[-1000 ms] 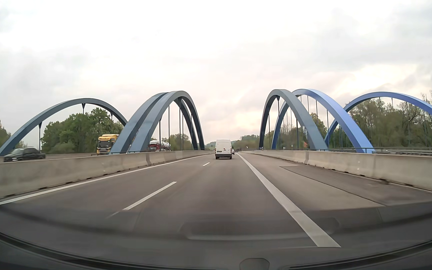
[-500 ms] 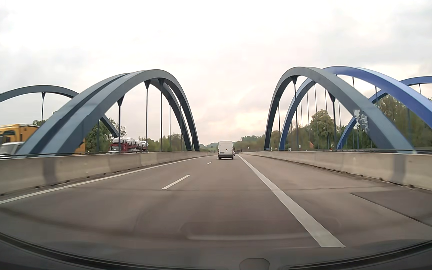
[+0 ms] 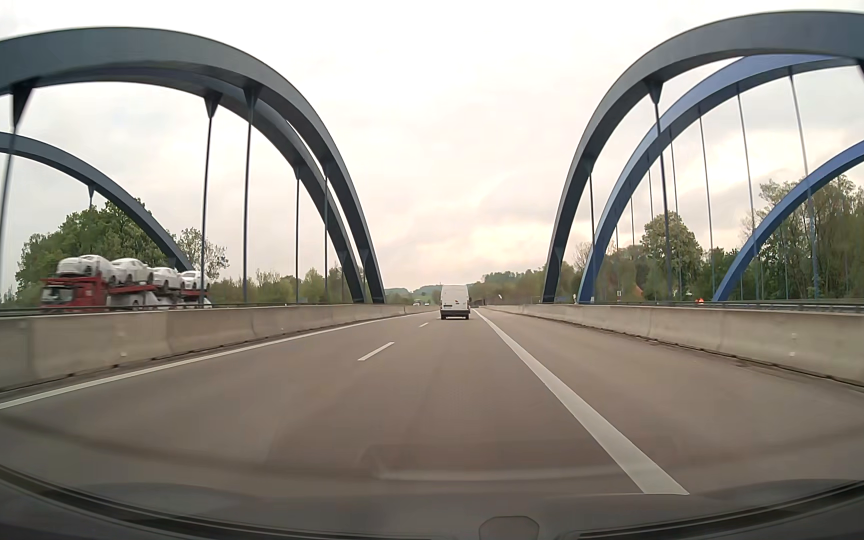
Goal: Follow the waypoints while adhering to traffic rules and regulations
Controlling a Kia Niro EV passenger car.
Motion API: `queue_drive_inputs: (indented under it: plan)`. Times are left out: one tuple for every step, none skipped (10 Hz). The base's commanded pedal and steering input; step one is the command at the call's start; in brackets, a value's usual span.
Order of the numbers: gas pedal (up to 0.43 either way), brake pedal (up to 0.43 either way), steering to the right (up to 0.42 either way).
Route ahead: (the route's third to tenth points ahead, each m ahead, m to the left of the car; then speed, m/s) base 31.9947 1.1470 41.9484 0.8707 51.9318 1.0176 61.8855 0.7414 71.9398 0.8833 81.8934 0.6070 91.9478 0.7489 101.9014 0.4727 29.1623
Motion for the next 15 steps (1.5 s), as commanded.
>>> queue_drive_inputs:
  plan:
    - [0.169,0.0,-0.003]
    - [0.209,0.0,-0.003]
    - [0.24,0.0,-0.003]
    - [0.24,0.0,-0.003]
    - [0.24,0.0,-0.003]
    - [0.228,0.0,-0.003]
    - [0.228,0.0,-0.003]
    - [0.228,0.0,-0.002]
    - [0.22,0.0,-0.002]
    - [0.197,0.0,-0.003]
    - [0.189,0.0,-0.003]
    - [0.177,0.0,-0.003]
    - [0.177,0.0,-0.002]
    - [0.177,0.0,-0.002]
    - [0.177,0.0,-0.003]
